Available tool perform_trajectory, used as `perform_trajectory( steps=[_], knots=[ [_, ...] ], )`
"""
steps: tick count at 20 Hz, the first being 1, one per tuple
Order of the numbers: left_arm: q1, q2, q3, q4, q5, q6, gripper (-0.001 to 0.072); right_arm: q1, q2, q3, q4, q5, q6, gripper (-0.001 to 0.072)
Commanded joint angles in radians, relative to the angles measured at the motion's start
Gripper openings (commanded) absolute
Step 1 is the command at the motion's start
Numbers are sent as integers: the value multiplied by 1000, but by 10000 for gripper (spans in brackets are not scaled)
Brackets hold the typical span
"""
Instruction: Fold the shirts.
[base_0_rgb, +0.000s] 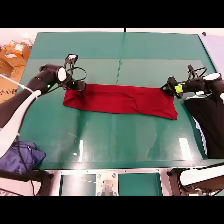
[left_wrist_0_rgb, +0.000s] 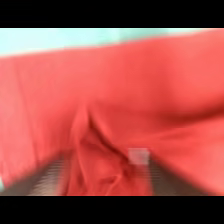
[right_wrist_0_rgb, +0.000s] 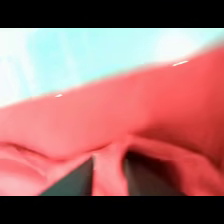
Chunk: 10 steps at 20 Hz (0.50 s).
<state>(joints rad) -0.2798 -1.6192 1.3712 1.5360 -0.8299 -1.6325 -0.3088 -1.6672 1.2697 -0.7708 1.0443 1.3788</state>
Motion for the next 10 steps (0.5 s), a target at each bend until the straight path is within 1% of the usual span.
perform_trajectory(
  steps=[1, 2, 3, 4, 5, 6, 7, 8, 9, 10],
  knots=[
    [6, -56, 91, 99, -50, -14, 575, -21, -93, 112, 7, 3, -29, 313],
    [6, -56, 124, 200, -140, -52, 574, -44, -93, 142, 0, 38, -50, 313],
    [5, -56, 153, 304, -231, -64, 574, -79, -93, 173, -10, 92, -76, 347],
    [7, -56, 175, 382, -305, -64, 574, -118, -93, 195, -17, 150, -83, 449],
    [21, -55, 195, 405, -364, -64, 572, -156, -93, 204, -30, 199, -84, 557],
    [51, -55, 214, 357, -414, -56, 427, -195, -93, 204, -45, 241, -107, 587],
    [85, -55, 228, 270, -451, -24, 288, -230, -93, 195, -80, 272, -119, 587],
    [125, -55, 238, 152, -485, 20, 276, -257, -95, 178, -95, 285, -136, 587],
    [164, -55, 239, 27, -510, 63, 117, -276, -97, 151, -96, 284, -163, 587],
    [193, -55, 238, -73, -526, 92, 20, -286, -104, 129, -96, 284, -189, 587]
  ],
)
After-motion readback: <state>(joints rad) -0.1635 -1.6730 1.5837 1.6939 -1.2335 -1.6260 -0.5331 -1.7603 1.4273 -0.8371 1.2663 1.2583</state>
